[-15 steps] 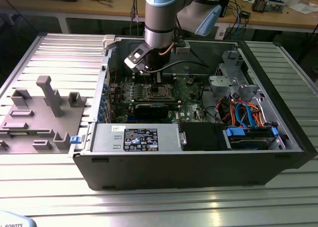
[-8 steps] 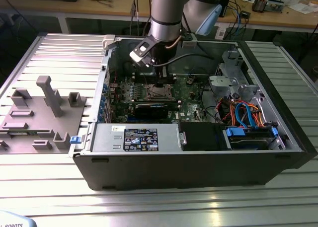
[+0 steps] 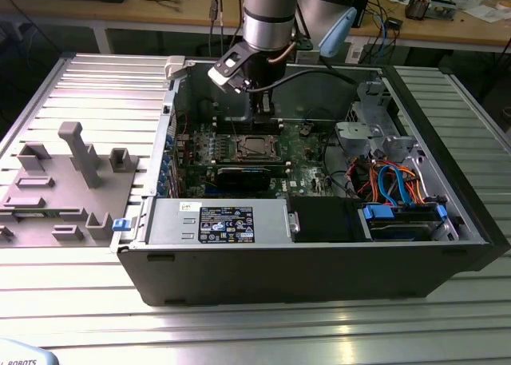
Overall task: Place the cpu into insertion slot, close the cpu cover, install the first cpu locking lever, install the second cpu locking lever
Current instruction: 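Close the cpu cover, then install the first cpu locking lever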
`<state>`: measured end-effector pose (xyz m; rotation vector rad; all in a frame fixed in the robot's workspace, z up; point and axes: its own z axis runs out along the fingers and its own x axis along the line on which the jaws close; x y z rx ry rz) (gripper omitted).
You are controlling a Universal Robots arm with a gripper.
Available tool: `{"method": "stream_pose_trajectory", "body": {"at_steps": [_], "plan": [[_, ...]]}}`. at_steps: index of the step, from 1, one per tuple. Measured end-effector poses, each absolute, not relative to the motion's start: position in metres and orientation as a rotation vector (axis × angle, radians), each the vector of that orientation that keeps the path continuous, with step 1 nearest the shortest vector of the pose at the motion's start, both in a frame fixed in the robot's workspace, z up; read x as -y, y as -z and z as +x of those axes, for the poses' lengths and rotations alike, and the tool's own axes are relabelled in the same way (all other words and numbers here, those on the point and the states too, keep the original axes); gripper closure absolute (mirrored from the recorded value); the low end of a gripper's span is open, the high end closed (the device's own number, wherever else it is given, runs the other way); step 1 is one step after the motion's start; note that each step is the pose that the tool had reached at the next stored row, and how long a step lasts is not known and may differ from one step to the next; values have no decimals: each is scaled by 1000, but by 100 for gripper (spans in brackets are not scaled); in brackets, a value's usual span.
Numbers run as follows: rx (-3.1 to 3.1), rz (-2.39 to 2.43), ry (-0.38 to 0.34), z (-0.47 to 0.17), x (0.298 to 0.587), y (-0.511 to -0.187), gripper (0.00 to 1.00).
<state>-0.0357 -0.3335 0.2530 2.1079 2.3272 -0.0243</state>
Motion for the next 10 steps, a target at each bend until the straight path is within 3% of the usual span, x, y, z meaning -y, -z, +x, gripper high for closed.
{"method": "stream_pose_trajectory", "body": {"at_steps": [10], "plan": [[-2327, 2108, 25, -36, 334, -253, 89]]}}
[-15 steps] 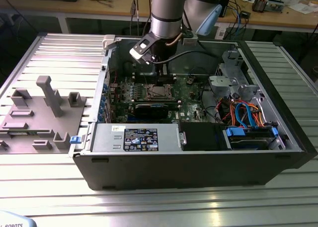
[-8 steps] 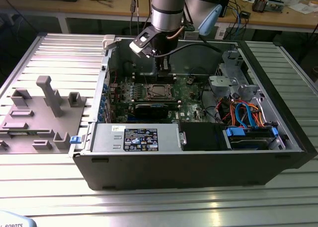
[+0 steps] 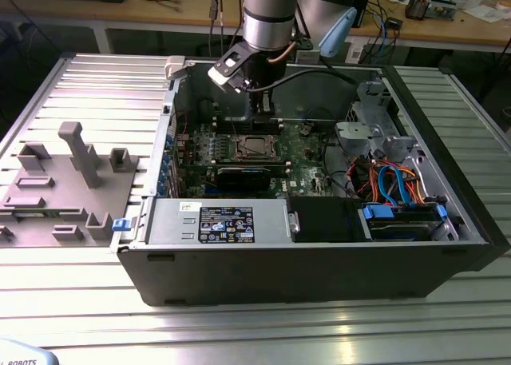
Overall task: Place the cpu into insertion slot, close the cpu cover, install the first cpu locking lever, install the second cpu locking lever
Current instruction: 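Install the first cpu locking lever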
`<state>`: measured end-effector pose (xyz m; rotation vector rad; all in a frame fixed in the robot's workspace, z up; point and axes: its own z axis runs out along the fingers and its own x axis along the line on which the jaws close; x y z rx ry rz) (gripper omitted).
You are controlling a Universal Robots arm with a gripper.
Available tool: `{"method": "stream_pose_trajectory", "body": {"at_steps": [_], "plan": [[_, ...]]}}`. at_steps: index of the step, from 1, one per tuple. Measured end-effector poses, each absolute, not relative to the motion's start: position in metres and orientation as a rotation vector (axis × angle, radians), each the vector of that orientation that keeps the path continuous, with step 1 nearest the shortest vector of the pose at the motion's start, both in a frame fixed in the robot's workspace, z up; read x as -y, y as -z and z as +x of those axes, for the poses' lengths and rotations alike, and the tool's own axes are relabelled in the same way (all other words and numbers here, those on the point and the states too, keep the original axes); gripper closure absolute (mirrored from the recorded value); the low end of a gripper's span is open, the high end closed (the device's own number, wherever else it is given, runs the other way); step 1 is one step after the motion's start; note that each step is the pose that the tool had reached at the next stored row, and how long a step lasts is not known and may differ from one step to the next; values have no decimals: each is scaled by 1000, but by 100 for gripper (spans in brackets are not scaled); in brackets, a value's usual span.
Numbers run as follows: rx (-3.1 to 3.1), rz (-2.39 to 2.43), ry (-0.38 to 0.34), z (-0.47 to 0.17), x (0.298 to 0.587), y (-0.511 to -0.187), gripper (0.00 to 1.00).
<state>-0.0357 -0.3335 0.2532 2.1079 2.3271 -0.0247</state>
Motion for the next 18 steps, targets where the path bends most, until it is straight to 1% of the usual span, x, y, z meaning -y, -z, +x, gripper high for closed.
{"method": "stream_pose_trajectory", "body": {"at_steps": [18], "plan": [[-2456, 1954, 25, -36, 334, -253, 89]]}}
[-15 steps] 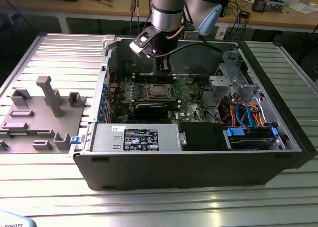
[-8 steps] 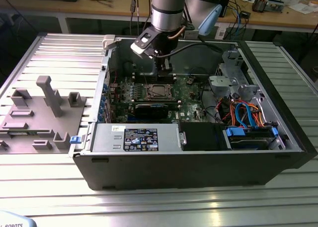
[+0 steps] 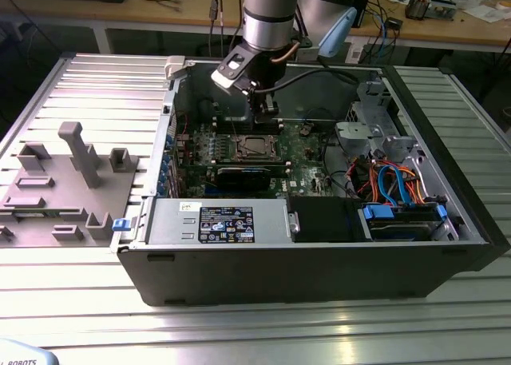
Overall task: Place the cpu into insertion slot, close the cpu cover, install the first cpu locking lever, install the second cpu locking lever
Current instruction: 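Install the first cpu locking lever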
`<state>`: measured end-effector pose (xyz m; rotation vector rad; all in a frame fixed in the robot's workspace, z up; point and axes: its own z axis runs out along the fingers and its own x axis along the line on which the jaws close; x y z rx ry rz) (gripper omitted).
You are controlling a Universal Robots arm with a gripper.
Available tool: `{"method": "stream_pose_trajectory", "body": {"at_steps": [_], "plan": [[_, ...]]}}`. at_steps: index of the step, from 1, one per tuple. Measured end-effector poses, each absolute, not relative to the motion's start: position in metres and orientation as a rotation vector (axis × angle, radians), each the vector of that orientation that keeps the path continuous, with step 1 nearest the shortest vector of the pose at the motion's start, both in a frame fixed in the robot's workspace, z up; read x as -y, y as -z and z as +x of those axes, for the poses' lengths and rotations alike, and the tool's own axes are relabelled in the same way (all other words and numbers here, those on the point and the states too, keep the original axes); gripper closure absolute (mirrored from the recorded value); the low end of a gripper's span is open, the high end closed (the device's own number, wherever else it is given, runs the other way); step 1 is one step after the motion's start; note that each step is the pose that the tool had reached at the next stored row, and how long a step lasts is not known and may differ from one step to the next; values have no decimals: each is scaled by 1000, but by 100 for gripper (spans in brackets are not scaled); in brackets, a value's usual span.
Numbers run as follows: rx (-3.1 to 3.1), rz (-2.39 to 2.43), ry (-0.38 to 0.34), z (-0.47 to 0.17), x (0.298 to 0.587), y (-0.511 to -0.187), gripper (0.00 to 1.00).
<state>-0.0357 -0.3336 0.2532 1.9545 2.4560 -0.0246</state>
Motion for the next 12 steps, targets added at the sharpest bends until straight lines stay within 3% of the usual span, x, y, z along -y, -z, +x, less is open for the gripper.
{"method": "stream_pose_trajectory", "body": {"at_steps": [12], "plan": [[-2486, 1917, 22, -36, 334, -253, 89]]}}
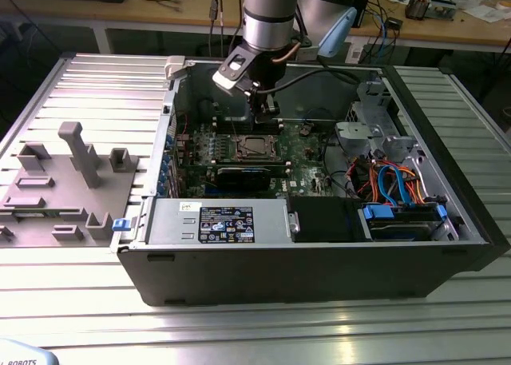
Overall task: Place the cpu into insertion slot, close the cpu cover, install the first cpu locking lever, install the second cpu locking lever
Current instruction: 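Install the first cpu locking lever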
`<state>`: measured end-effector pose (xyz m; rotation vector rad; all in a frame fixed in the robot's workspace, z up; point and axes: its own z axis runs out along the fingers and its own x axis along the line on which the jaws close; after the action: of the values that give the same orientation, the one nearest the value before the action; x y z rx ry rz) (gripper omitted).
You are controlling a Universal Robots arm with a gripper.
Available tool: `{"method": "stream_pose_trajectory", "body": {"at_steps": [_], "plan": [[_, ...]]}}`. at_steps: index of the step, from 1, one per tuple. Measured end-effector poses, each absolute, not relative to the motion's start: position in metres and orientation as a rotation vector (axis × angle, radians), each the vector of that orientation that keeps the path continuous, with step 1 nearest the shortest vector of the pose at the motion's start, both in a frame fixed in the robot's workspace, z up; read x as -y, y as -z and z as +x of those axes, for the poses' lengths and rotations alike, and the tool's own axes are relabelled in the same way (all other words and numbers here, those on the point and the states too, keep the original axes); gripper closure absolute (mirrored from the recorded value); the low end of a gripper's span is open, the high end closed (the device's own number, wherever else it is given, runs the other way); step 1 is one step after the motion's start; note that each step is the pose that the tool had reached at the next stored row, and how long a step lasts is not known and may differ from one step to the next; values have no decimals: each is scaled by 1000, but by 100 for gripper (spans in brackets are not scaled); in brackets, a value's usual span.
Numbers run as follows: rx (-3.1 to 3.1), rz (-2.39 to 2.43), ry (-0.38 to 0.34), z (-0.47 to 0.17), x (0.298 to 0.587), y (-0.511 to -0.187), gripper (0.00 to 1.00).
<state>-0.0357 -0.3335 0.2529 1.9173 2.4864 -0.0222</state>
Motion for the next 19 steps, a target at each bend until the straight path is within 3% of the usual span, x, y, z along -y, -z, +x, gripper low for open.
{"method": "stream_pose_trajectory", "body": {"at_steps": [19], "plan": [[-2542, 1843, 21, -36, 334, -252, 89]]}}
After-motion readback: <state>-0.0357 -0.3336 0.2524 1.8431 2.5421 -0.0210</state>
